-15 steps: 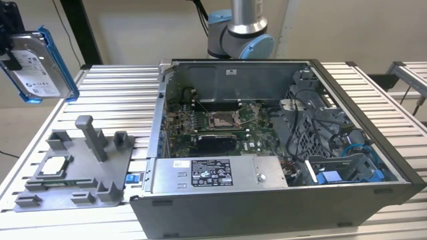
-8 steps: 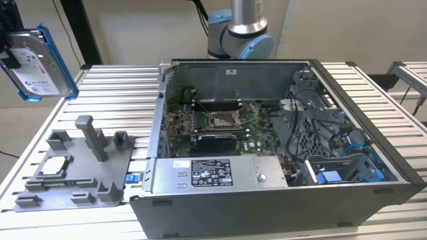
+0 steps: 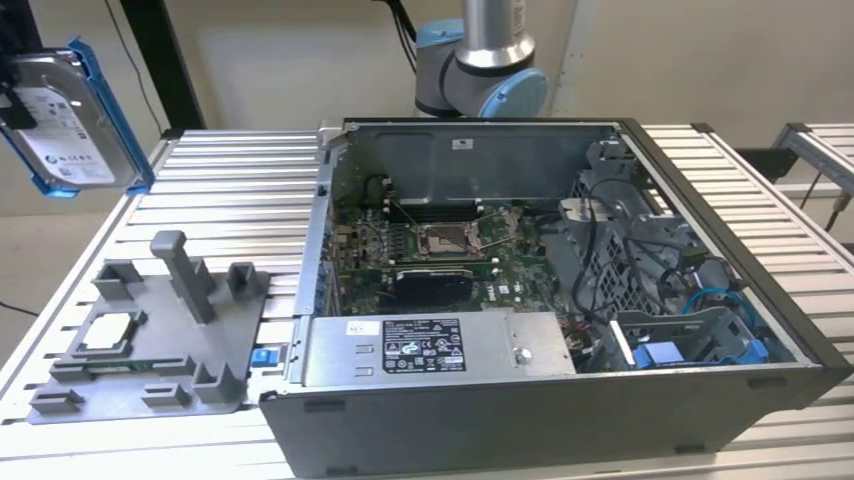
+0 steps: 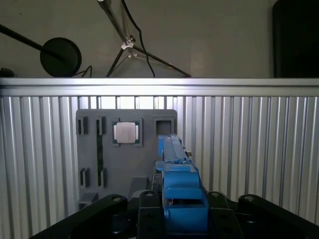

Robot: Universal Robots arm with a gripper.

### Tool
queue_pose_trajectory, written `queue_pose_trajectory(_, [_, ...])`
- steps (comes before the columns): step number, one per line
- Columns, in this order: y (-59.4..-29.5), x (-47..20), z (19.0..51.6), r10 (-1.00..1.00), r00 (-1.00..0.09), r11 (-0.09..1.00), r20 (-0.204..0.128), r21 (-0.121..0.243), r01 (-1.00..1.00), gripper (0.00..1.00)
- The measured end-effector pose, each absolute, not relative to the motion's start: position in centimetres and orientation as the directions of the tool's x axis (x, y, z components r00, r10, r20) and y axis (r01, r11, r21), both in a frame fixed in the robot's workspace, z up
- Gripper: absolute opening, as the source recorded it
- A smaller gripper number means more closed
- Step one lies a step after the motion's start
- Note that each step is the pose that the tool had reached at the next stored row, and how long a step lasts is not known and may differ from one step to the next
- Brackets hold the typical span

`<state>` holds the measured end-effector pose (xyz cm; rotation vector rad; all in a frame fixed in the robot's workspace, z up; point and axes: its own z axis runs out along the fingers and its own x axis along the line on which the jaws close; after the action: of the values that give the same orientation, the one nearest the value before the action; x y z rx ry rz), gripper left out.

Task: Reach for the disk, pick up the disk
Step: 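Pick up the disk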

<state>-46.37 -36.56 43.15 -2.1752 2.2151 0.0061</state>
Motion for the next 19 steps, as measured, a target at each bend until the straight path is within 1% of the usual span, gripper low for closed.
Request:
queue_pose_trajectory(13, [-36.6,-46.4,44.1,-0.999,-0.018,0.018,-0.030,-0.023,-1.000,0.00])
queue_pose_trajectory(19, [-36.6,-46.4,45.8,-0.999,-0.018,0.018,-0.030,-0.023,-1.000,0.00])
